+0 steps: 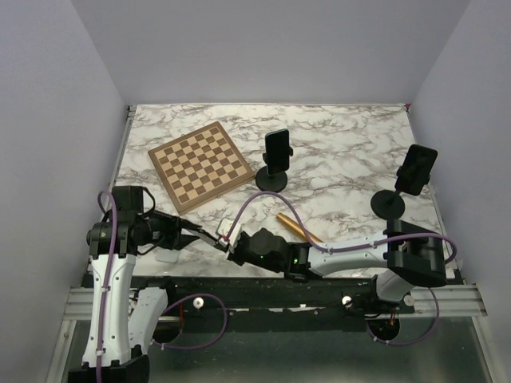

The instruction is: Remove the phone from the phone stand

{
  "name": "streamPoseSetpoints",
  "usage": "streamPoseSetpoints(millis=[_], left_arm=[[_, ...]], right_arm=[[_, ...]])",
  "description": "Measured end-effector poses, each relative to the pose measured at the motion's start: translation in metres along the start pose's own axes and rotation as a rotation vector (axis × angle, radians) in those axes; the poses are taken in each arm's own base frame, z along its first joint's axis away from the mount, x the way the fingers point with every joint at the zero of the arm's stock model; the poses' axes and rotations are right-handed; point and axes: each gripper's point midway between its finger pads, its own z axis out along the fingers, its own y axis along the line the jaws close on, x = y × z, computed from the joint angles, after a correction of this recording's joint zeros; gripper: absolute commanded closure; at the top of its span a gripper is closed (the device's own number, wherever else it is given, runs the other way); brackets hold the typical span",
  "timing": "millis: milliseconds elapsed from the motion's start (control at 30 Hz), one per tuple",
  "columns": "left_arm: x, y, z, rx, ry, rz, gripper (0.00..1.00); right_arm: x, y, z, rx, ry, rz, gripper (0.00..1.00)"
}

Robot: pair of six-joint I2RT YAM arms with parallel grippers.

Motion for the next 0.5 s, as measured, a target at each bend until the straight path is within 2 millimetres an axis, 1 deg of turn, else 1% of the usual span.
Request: streamPoseSetpoints(millis=[33, 67, 167, 233, 333, 367, 400, 433, 500], left_arm=[[0.001, 0.0, 0.003, 0.017, 0.012, -0.001, 0.08], [0.001, -0.001, 0.004, 0.028, 0.011, -0.011, 0.02], [0.002, -0.01, -0.001, 0.09, -0.002, 0.025, 0.02], [0.001, -0.019, -0.01, 0.124, -0.027, 0.06, 0.01], [-0.008, -0.044, -0.027, 0.193, -0.129, 0.173, 0.01], [-0.012, -0.051, -0.034, 0.215, -0.167, 0.211, 0.01], [-0.017, -0.058, -0.04, 0.236, -0.214, 0.256, 0.01], [-0.022, -0.066, -0.047, 0.26, -0.266, 0.305, 0.01], [-0.031, -0.076, -0.057, 0.293, -0.352, 0.373, 0.01]], right_arm=[[0.001, 0.001, -0.001, -0.001, 0.007, 0.026, 0.99], [0.002, -0.001, -0.003, 0.004, 0.012, 0.044, 0.99], [-0.006, -0.007, -0.014, 0.016, 0.007, 0.113, 0.99], [-0.016, -0.013, -0.025, 0.031, -0.003, 0.166, 0.99], [-0.026, -0.022, -0.042, 0.071, 0.002, 0.24, 0.99], [-0.02, -0.026, -0.049, 0.097, 0.033, 0.27, 0.99], [-0.025, -0.03, -0.055, 0.111, 0.03, 0.289, 0.99], [-0.022, -0.036, -0.062, 0.138, 0.052, 0.317, 0.99], [-0.008, -0.046, -0.079, 0.194, 0.122, 0.372, 0.99]])
